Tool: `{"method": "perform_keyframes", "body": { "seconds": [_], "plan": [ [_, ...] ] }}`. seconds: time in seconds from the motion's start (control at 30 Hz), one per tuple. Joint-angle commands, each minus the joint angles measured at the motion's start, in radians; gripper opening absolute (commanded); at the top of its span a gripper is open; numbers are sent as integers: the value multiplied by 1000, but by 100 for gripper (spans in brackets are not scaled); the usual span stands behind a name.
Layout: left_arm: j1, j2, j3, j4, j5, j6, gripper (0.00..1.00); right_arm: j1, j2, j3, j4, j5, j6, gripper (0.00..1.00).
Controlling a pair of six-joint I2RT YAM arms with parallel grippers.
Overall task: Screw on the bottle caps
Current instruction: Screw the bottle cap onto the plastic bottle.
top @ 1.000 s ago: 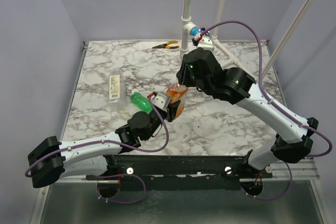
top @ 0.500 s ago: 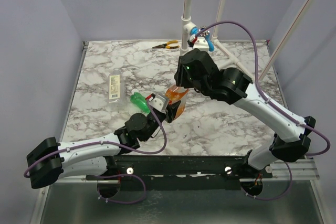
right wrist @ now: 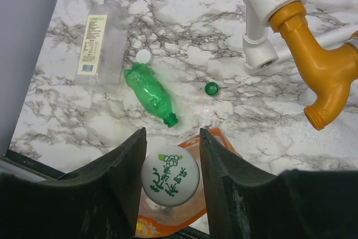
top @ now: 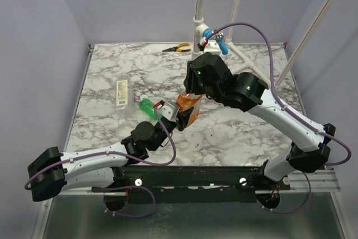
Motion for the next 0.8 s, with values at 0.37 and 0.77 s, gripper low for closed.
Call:
{"method": "perform_keyframes", "body": {
  "seconds": [0.37, 0.77],
  "plan": [
    [11, 0, 2, 75, 22, -35, 0, 15, -33, -31, 4, -10, -6, 57],
    [12, -9, 1, 74, 37, -34, 0, 14, -89, -89, 50, -4, 0, 78]
  ]
}}
